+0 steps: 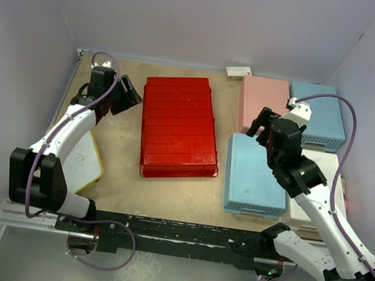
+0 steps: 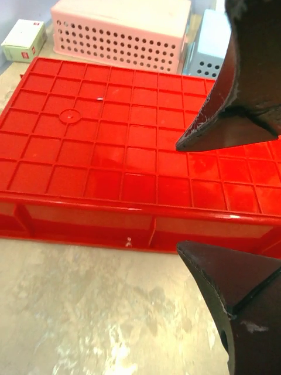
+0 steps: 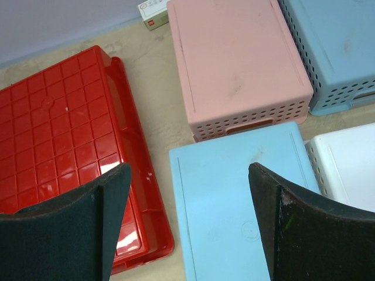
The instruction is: Turn the large container upside down
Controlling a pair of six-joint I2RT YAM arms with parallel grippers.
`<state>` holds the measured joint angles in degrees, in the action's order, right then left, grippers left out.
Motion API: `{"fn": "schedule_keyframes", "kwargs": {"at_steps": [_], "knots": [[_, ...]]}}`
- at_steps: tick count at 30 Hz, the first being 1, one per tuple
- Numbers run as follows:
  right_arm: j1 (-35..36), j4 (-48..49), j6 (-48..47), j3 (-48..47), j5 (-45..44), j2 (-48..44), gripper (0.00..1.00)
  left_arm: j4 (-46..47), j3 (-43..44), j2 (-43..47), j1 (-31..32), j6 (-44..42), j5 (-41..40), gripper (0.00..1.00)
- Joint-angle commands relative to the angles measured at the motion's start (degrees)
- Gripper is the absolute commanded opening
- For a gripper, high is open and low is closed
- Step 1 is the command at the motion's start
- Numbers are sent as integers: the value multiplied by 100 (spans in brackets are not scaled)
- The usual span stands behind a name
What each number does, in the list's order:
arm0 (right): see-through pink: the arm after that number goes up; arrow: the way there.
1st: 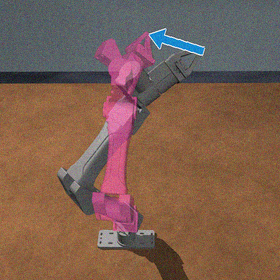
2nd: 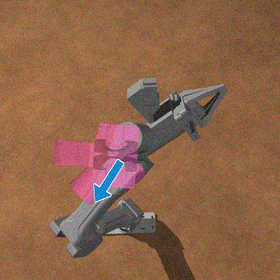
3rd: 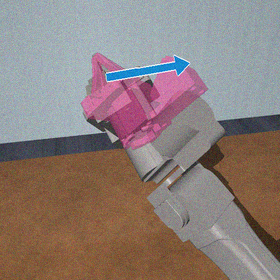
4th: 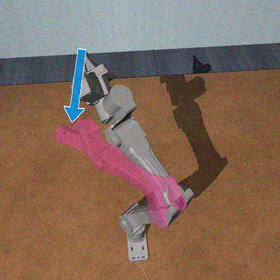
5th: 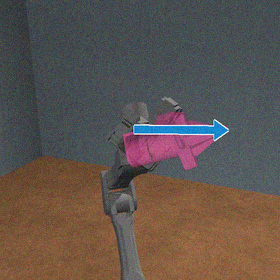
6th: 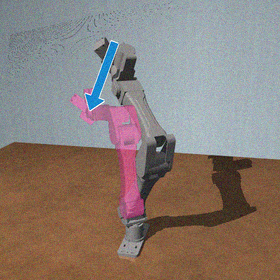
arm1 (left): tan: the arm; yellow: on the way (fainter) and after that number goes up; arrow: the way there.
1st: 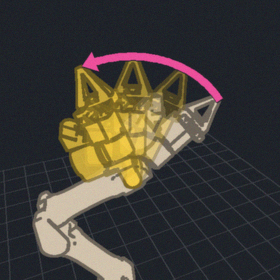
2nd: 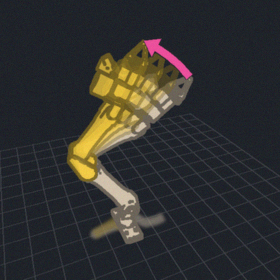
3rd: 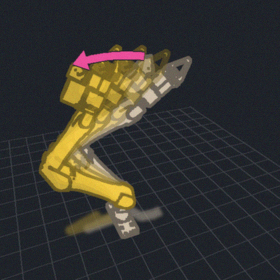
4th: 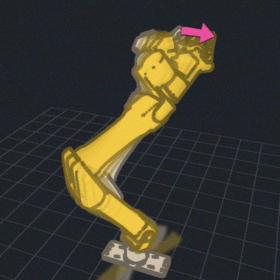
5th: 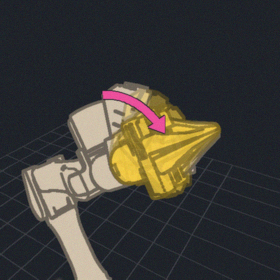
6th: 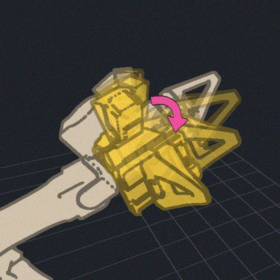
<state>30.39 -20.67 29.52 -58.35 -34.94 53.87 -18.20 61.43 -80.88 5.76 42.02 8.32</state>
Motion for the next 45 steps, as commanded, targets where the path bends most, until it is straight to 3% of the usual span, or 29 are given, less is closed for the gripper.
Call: {"fn": "schedule_keyframes", "kwargs": {"at_steps": [1, 5, 9, 11, 13, 17, 21, 31, 45], "knots": [[-7, 203, 98, -151, 42, 47, 83, -672, 629, 227, 22, -1027, -588, 61], [-7, 203, 73, -191, 162, 180, 83, -897, 775, 474, 22, -1293, -1229, 65], [-12, 173, 16, -294, 339, 395, 84, -799, 552, 1060, 22, -1417, -2520, 68], [-16, 155, 68, -297, 438, 558, 98, -841, 494, 1250, 22, -1278, -3070, 69], [-85, 27, 174, -336, 682, 876, 100, -984, 509, 1381, 22, -962, -3438, 69], [-775, -470, 271, -587, 2344, 1714, 100, -1114, 443, 1606, 22, -513, -3581, 70], [-894, -276, 683, -484, 2912, 1924, 100, -1227, 408, 1714, 22, -936, -3443, 71], [-895, -169, 608, -365, 2444, 1480, 100, -1133, 78, 1939, 22, -1438, -3285, 70], [-895, 45, 882, 42, 1807, 880, 100, -788, -255, 2336, 22, -1297, -3675, 70]]}}
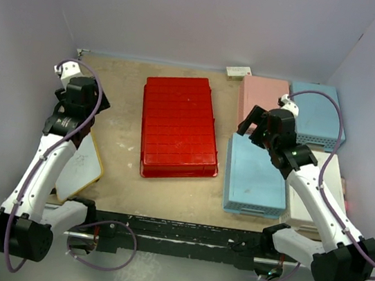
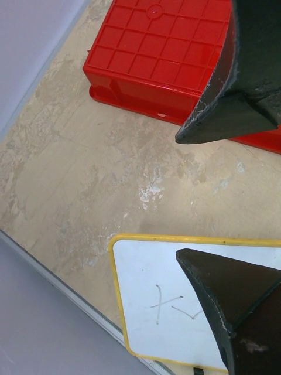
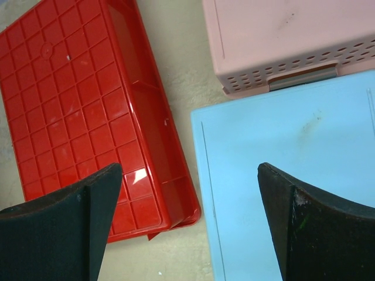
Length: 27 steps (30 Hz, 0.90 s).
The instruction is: Turn the large container upside down
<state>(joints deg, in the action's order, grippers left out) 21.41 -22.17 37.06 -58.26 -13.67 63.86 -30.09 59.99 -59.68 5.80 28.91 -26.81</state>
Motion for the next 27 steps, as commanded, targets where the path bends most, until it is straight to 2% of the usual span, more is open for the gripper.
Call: {"fn": "schedule_keyframes", "kwargs": {"at_steps": [1, 13, 27], "knots": [[4, 197, 126, 25, -314, -111, 100, 439, -134, 234, 17, -27, -47, 70], [4, 187, 160, -3, -305, -15, 100, 837, -473, 262, 17, 109, 185, 68], [4, 237, 166, -97, -145, 52, 100, 680, -417, 86, 17, -444, 787, 68]]}}
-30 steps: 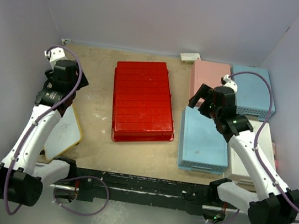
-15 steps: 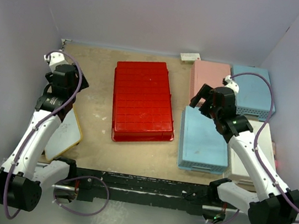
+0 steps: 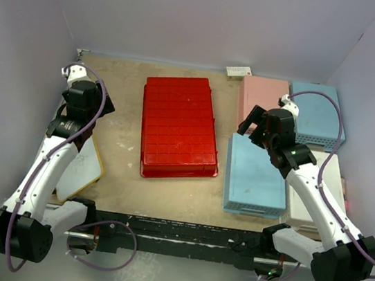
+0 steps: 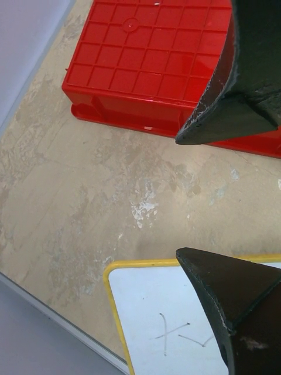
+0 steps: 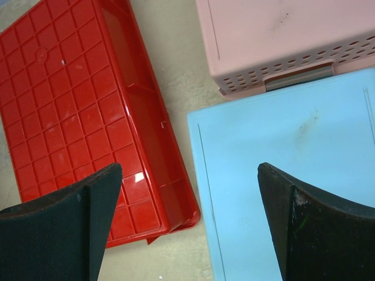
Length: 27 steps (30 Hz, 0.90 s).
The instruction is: Turn the large container upside down
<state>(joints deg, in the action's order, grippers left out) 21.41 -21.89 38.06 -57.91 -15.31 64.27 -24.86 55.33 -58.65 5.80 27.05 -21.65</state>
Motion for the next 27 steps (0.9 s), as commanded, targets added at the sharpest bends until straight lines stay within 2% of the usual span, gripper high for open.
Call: {"fn": "schedule_keyframes", "kwargs": {"at_steps": [1, 27], "knots": [[4, 199, 66, -139, 26, 12, 100, 125, 71, -35, 17, -282, 318, 68], [4, 222, 22, -80, -121, -143, 100, 21, -5, 379, 17, -253, -179, 68]]}}
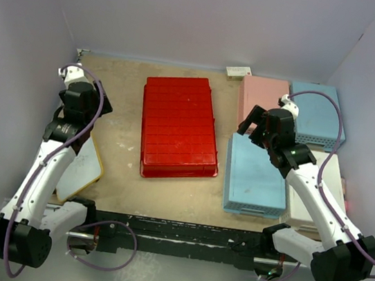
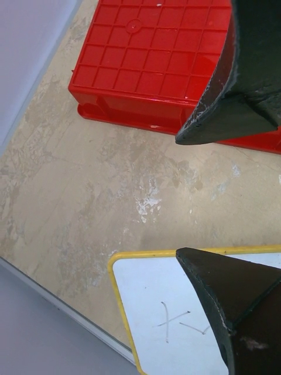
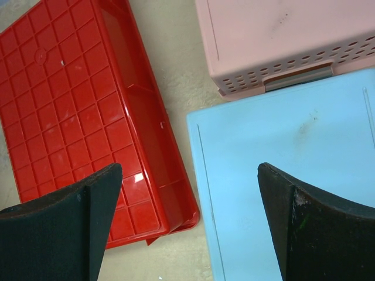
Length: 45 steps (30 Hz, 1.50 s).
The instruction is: Turn the large container upside down
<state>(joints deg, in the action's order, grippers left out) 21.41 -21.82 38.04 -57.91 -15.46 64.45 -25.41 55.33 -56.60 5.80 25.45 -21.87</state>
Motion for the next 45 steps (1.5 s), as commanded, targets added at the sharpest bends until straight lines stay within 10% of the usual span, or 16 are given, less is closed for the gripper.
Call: {"fn": "schedule_keyframes", "kwargs": {"at_steps": [1, 45], "knots": [[4, 210, 21, -85, -99, -156, 100, 72, 1, 182, 18, -94, -180, 68], [4, 491, 165, 140, -68, -376, 100, 532, -324, 1060, 17, -84, -571, 68]]}}
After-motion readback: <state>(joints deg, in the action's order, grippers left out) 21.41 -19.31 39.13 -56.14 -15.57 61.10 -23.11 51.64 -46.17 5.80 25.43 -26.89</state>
